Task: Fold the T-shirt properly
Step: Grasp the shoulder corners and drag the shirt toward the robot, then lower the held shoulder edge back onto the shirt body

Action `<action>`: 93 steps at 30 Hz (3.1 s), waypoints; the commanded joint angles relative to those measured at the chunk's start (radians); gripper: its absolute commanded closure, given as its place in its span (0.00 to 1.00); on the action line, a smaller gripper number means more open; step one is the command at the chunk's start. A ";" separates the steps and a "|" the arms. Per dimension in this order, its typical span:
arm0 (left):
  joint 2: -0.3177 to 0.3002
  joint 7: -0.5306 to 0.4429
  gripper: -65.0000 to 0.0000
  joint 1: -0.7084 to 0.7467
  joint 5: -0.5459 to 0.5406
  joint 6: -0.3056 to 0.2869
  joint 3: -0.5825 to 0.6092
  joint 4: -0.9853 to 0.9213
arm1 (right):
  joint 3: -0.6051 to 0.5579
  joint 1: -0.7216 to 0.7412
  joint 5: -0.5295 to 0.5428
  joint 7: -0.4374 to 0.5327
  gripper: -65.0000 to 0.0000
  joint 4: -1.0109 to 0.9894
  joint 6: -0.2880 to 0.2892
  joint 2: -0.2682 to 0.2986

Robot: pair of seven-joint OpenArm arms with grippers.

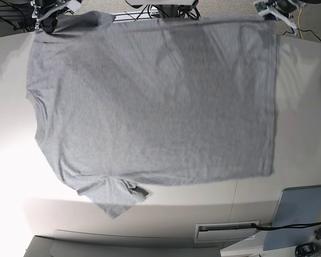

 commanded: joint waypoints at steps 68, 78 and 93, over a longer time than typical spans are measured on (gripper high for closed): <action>0.073 0.001 1.00 -0.394 -0.318 0.161 -0.061 0.063 | 0.080 0.653 0.451 0.199 1.00 0.008 0.117 0.003; 0.072 -0.001 1.00 -0.411 -0.318 0.158 -0.061 0.054 | 0.080 0.666 0.451 0.206 1.00 0.008 0.115 0.003; 0.072 0.000 1.00 -0.488 -0.318 0.158 -0.061 0.048 | 0.080 0.671 0.452 0.198 1.00 0.008 0.103 0.000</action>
